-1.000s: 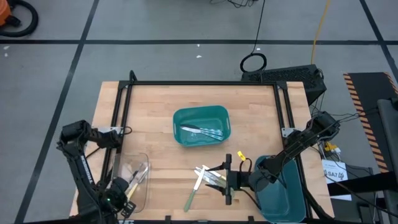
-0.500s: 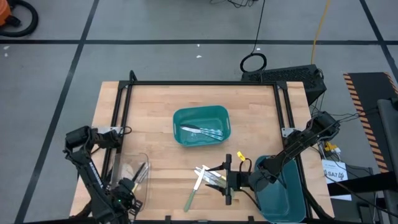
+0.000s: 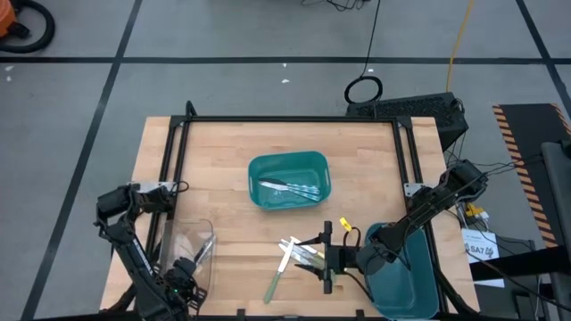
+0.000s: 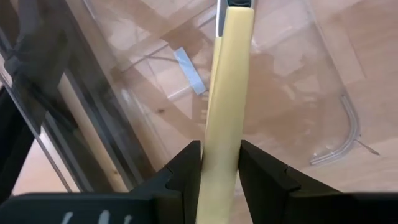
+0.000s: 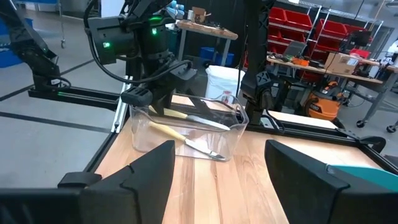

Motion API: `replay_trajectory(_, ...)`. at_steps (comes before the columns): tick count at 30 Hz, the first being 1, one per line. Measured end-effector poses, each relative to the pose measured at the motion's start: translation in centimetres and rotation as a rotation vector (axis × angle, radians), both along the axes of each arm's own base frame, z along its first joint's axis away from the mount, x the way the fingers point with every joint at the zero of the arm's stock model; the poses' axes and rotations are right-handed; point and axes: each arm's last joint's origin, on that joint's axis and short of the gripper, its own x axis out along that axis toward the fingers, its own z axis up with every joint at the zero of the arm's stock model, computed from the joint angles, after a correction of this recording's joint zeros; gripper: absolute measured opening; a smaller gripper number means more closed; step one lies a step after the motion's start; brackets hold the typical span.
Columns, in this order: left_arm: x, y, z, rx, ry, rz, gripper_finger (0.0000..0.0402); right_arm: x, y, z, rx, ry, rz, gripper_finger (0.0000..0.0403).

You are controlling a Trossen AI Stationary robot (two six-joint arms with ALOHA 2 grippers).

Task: Sort silverware by color (type)
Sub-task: Put the top yellow knife into the transparent bin

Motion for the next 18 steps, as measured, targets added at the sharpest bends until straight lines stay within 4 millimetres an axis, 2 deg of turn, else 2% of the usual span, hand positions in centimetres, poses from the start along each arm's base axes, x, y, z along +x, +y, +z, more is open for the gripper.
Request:
replay_trajectory(11, -0.08, 0.09, 0.03, 0.015, -0.004, -0.005, 0.0112, -0.03, 0.05, 0.03, 0.003, -0.003, 0.002, 0.0242)
replay_trajectory(18, -0.30, -0.12, 0.49, 0.040, -0.049, -0.020, 0.0081, -0.23, 0.32, -0.03, -0.001, 0.002, 0.011, 0.0242)
